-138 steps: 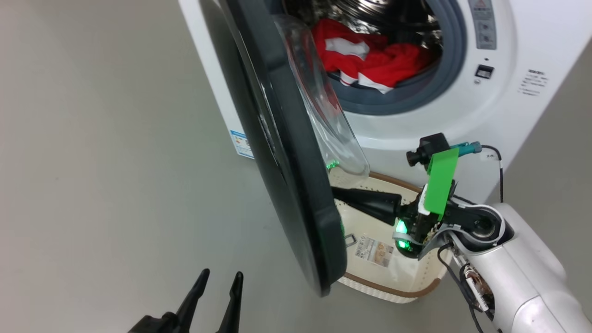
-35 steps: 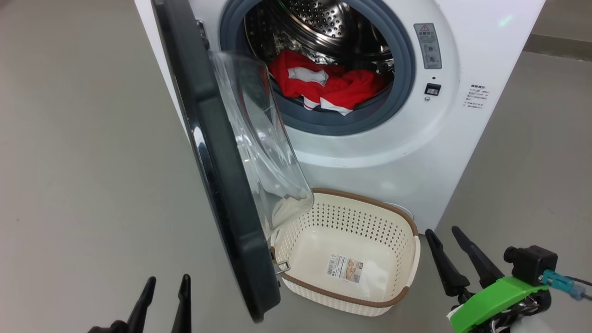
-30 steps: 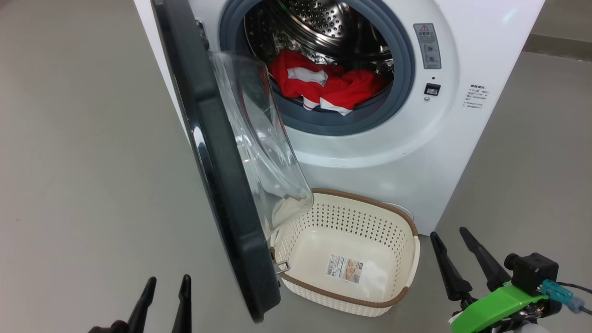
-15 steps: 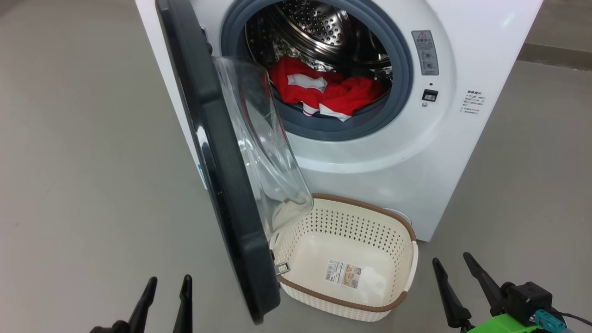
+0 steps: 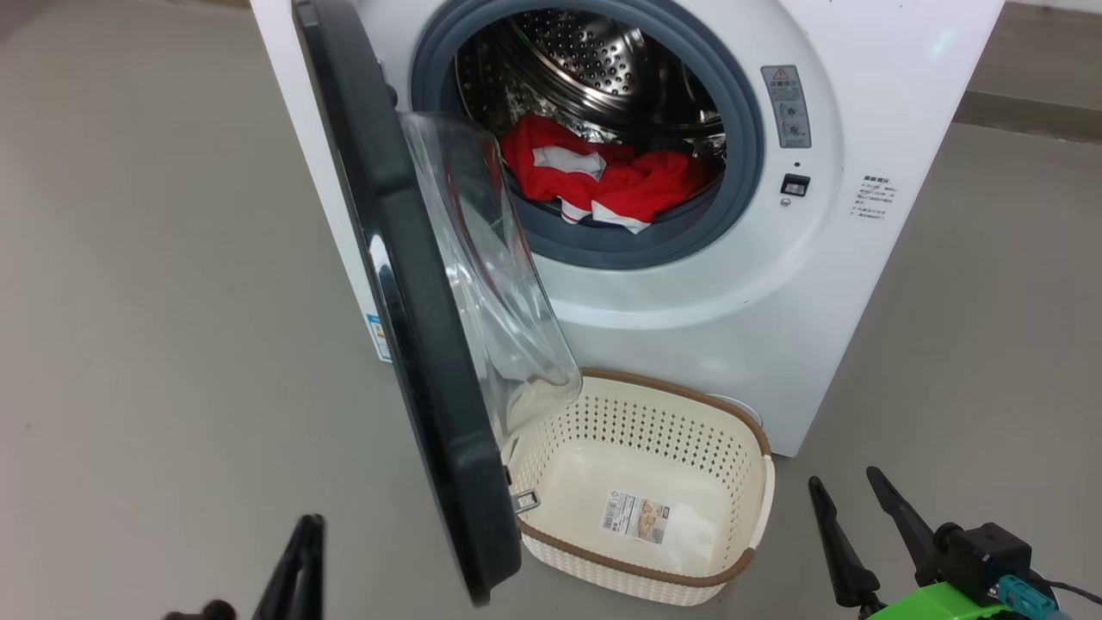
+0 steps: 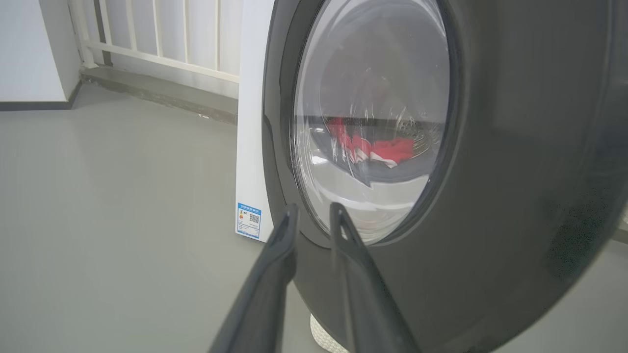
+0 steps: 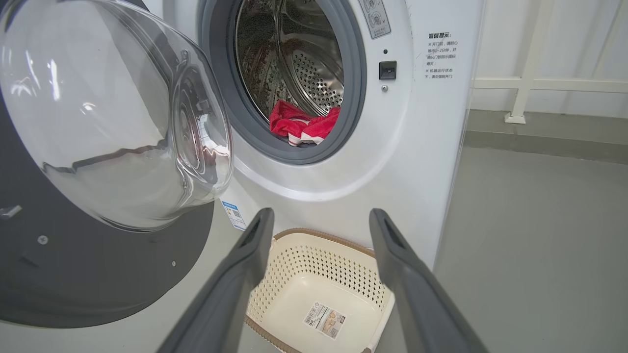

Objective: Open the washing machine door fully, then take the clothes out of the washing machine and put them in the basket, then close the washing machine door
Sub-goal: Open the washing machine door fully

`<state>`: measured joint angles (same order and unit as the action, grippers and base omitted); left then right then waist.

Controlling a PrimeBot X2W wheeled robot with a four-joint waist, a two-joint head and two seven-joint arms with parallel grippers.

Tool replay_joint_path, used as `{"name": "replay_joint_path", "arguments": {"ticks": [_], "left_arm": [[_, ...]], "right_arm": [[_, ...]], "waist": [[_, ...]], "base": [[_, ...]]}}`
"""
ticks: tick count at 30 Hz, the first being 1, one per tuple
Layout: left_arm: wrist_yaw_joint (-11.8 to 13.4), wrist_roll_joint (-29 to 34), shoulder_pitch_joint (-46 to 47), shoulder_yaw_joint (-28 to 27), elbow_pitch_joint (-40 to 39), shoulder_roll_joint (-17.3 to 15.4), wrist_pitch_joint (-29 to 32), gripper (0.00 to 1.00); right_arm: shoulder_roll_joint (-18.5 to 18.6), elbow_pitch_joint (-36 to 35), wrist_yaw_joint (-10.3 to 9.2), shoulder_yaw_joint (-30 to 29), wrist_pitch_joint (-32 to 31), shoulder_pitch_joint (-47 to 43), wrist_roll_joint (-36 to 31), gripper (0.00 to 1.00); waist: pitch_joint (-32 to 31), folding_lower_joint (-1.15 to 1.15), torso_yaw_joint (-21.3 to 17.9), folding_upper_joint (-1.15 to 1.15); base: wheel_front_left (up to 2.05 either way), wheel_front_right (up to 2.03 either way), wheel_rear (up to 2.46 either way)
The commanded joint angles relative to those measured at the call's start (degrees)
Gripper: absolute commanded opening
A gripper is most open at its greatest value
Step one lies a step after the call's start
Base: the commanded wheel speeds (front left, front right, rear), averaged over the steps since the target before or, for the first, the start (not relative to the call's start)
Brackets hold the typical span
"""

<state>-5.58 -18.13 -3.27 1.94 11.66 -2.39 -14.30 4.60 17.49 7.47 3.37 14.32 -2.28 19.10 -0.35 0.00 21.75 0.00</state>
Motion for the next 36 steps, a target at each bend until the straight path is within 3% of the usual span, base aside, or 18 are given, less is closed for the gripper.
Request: {"name": "replay_joint_path", "arguments": {"ticks": [1,10,19,25,31,36], "left_arm": [[0.1,-0.4,1.1,-2.7,-2.4,-0.5,-0.7,0.0],[-0.2,-1.2,6.8,-6.1,-17.6,-0.5,-0.7,0.0],[-1.0,1.7,8.0,5.8,-25.3,-0.5,-0.7,0.0],[-1.2,1.5,6.1,15.0,-24.7,-0.5,-0.7,0.0],[-1.5,-0.3,5.5,18.6,-19.6,-0.5,-0.7,0.0],[-1.7,-2.4,6.2,18.4,-13.5,-0.5,-0.7,0.0]], "right_arm": [[0.2,-1.6,0.02,1.1,0.7,0.6,-0.9,1.0],[0.3,-2.2,0.02,0.7,0.7,0.9,-1.5,1.0],[0.5,-2.6,0.02,0.8,0.7,1.7,-2.0,1.0],[0.5,-2.9,0.02,0.9,0.7,2.0,-2.1,1.0],[0.5,-3.1,0.02,1.0,0.7,2.5,-2.2,1.0],[0.4,-3.3,0.02,1.0,0.7,3.1,-2.4,1.0]], "waist": [[-0.1,0.0,-0.1,0.0],[0.5,0.0,0.0,0.0],[1.0,0.0,-0.9,0.0],[1.5,0.0,-1.3,0.0],[2.3,0.0,-1.5,0.0],[2.8,0.0,-1.7,0.0]], "base": [[0.0,0.0,0.0],[0.0,0.0,0.0],[0.0,0.0,0.0],[0.0,0.0,0.0],[0.0,0.0,0.0],[0.0,0.0,0.0]]}}
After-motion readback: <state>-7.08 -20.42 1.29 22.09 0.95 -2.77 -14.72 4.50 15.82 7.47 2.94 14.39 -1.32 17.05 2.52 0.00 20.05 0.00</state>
